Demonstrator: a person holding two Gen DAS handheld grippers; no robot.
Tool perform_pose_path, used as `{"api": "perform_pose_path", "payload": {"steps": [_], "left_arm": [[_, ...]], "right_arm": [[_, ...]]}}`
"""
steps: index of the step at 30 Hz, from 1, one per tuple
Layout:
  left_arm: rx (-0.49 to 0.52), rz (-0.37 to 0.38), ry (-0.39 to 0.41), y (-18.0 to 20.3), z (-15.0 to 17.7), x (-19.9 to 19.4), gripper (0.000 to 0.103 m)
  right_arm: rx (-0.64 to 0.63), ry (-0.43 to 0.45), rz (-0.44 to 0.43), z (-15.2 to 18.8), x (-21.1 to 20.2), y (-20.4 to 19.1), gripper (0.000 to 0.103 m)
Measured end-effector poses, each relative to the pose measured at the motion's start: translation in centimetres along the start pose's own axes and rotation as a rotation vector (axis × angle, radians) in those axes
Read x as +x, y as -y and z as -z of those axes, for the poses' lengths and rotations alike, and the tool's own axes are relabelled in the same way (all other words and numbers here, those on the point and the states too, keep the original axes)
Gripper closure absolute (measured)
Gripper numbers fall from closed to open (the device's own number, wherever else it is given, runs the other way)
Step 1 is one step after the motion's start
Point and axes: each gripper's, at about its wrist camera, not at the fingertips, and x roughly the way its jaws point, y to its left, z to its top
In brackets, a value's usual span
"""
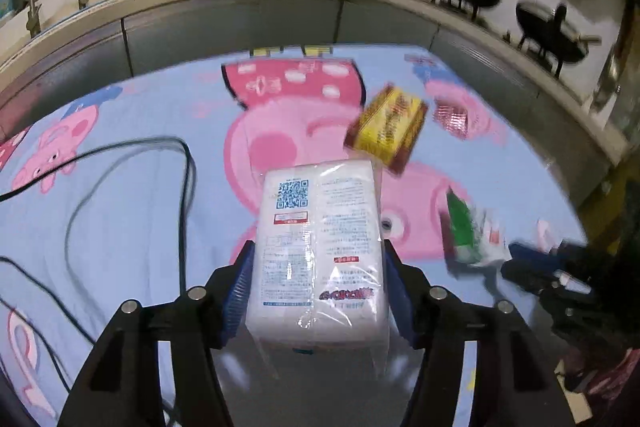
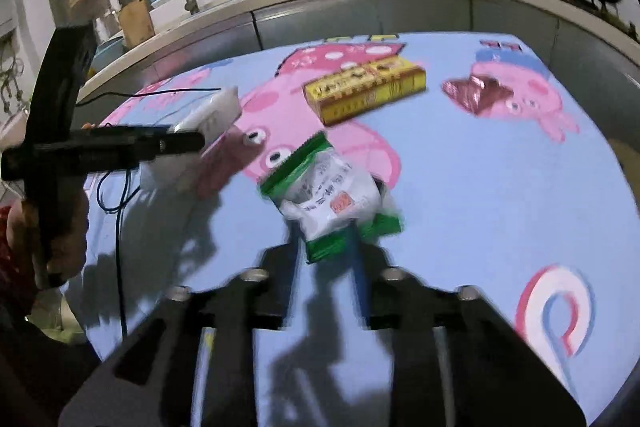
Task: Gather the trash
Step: 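Grasp the green-and-white snack packet with the right tool while the left holds the tissue pack, then carry the tissue pack in the left tool while the right carries the green packet to the bin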
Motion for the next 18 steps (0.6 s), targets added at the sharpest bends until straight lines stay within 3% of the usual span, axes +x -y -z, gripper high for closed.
{"api": "perform_pose_path", "payload": {"steps": [1,2,9,13,18], "left_arm": [[0.006,-0.012,-0.021,0.2,0.4,0.4,0.040],[0.009,-0.025,-0.040,0.3,0.7,0.7,0.040],[-0.018,-0.038,-0.026,-0.3,0.7,0.2,0.028],[-0.010,-0.052,-0.034,-0.2,0.5,0.6,0.026],[0.010,-0.045,-0.046,0.4,1.1,1.0,0.042]], "right_arm": [[0.010,0.004,-0.003,0.3,-0.1,0.1,0.059],[0.024,0.012,-0.021,0.4,-0.4,0.2,0.057],[0.254,0.060,-0.145,0.3,-2.2,4.5,0.057],[0.332,0.041,-0.146,0.4,-0.8,6.1,0.055],[0.290,0.000,-0.150,-0.6,1.5,5.2,0.052]]}}
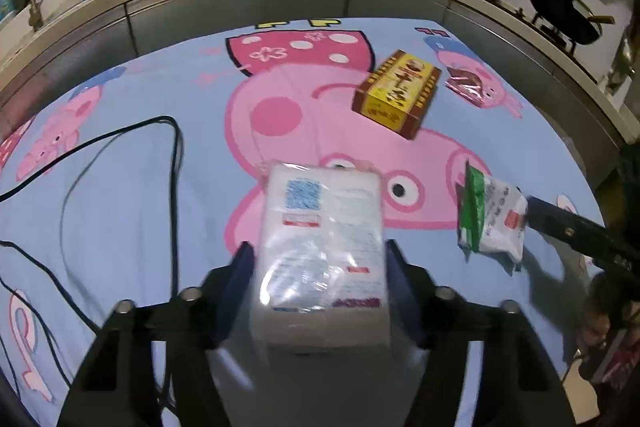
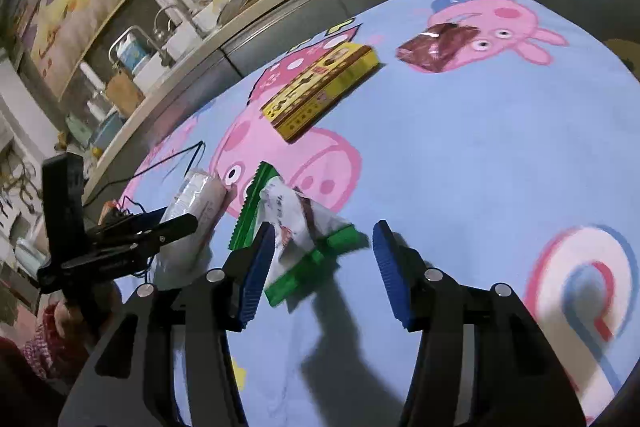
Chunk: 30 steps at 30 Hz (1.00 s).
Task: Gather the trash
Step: 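Carry the tissue pack in the left tool while the right carries the green packet to the bin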
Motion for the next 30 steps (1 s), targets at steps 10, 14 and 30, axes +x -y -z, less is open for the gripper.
{"api": "perform_pose_path", "payload": {"steps": [10,14,30], "left_arm": [[0.013,0.114,0.017,2.2,-1.6,-1.5,0.045],[0.042,0.218,0.015,5.6,-4.1,-1.3,0.045],[0.205,0.567,-0.143,32.6,-16.5,9.5,0.042]], "right_arm": [[-0.044,0.008,-0.075,0.6,-0.6,-1.1,0.101],[0.080,0.113,-0.053,-0.4,-4.2,3.0,0.101],[0.646,0.412,0.210,-2.0,-17.1,25.7,0.098]]}}
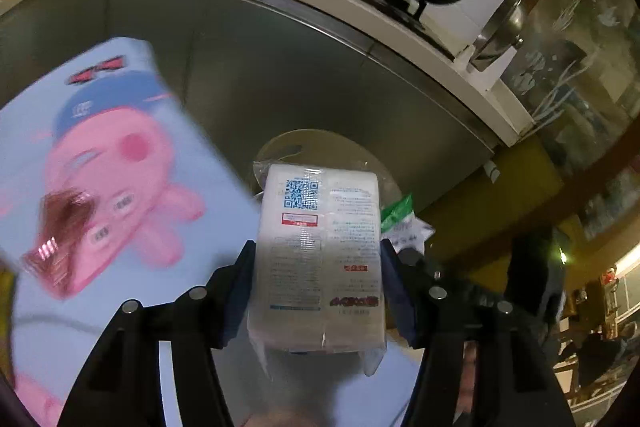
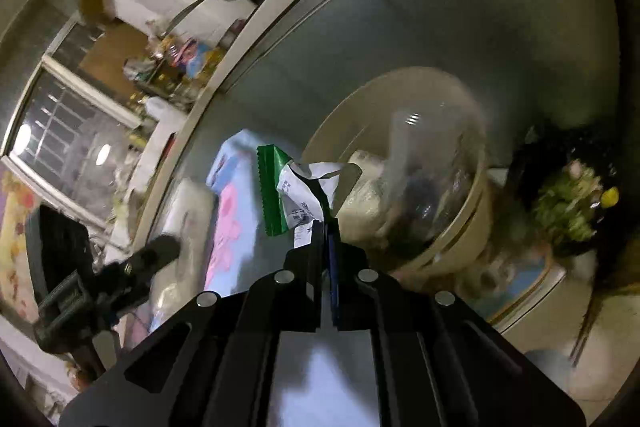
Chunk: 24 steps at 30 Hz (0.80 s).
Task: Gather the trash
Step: 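Carry the tissue pack in the left tool while the right carries the green packet to the bin, then open both tools over the bin to drop the tissue pack and packet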
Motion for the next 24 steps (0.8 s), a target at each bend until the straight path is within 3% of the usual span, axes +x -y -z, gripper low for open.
{"api": "perform_pose_path", "payload": {"steps": [2,4,5,7,10,13,18,24], "left_arm": [[-0.004,-0.004,-0.031,0.8,-1.2,2.6,0.040],[-0.032,-0.018,-0.053,0.9,-2.1,4.8,0.031],[-0.044,-0.018,-0.059,0.9,-2.1,5.4,0.019],[-0.077,-0.029,-0.065,0.3,-2.1,6.2,0.017],[-0.084,-0.036,-0.056,-0.1,-1.7,6.0,0.018],[-0.067,-0.044,-0.022,0.1,-1.4,4.2,0.018],[-0.027,-0.057,0.088,-1.0,0.7,-2.1,0.019],[0.013,-0.162,0.235,-3.8,6.0,-10.3,0.019]], "right_arm": [[0.002,0.004,0.022,-0.8,0.4,0.4,0.097],[-0.004,0.005,0.031,-1.4,0.7,1.1,0.094],[-0.010,0.002,0.041,-1.6,1.1,1.3,0.081],[-0.007,0.013,0.066,-1.6,1.6,1.5,0.061],[-0.006,0.039,0.064,-1.2,1.5,1.6,0.059],[-0.006,0.073,0.050,-0.4,0.5,1.4,0.059],[-0.046,0.094,0.016,0.7,-0.7,-1.0,0.059],[-0.142,0.019,-0.054,2.9,0.7,-6.6,0.059]]}}
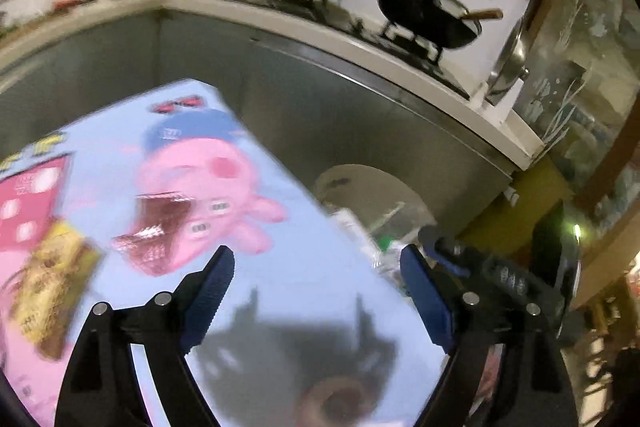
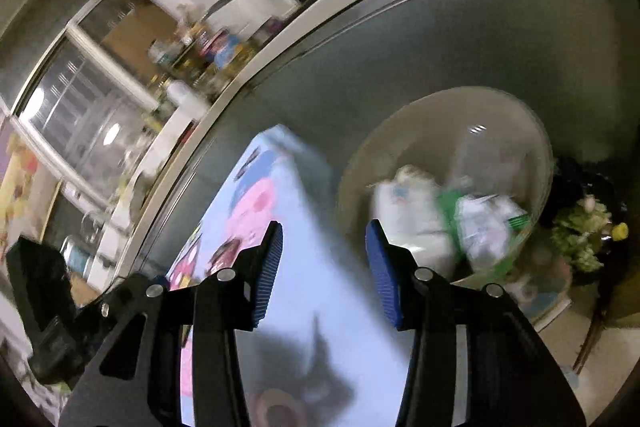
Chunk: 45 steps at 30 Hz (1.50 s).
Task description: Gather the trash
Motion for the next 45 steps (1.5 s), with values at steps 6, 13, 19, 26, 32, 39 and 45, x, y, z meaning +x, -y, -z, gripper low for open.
{"api": "perform_pose_path", "payload": {"steps": [6,13,19,26,32,39,45], "left_arm": [[0.005,-0.220,0.069,-6.8,3.8,-6.1,0.014],[0.020,-0.461,0.019,-13.7,4.3,-5.7,0.008],[0.066,-0.475,-0.027,-15.5,4.4,-3.1,0.007],[0.100,-0.489,-0.072,-16.1,4.1,0.1,0.020],[0.045,-0.456,-0.071,-16.9,4.4,-0.3,0.042],[-0.034,-0.426,-0.066,-17.4,6.4,-2.6,0.044],[-0.114,-0.378,-0.062,-17.7,9.6,-6.3,0.044]], "right_arm": [[-0.048,-0.126,-0.057,3.1,4.3,-4.6,0.065],[-0.085,-0.251,-0.093,6.0,9.3,-9.0,0.070],[-0.088,-0.310,-0.084,5.4,14.4,-10.6,0.070],[-0.238,-0.280,-0.014,5.7,17.7,-14.5,0.067],[-0.408,-0.256,0.045,6.9,19.2,-17.3,0.088],[-0.463,-0.297,-0.003,8.5,18.1,-18.0,0.101],[-0.482,-0.381,-0.117,12.3,13.7,-18.1,0.101]]}}
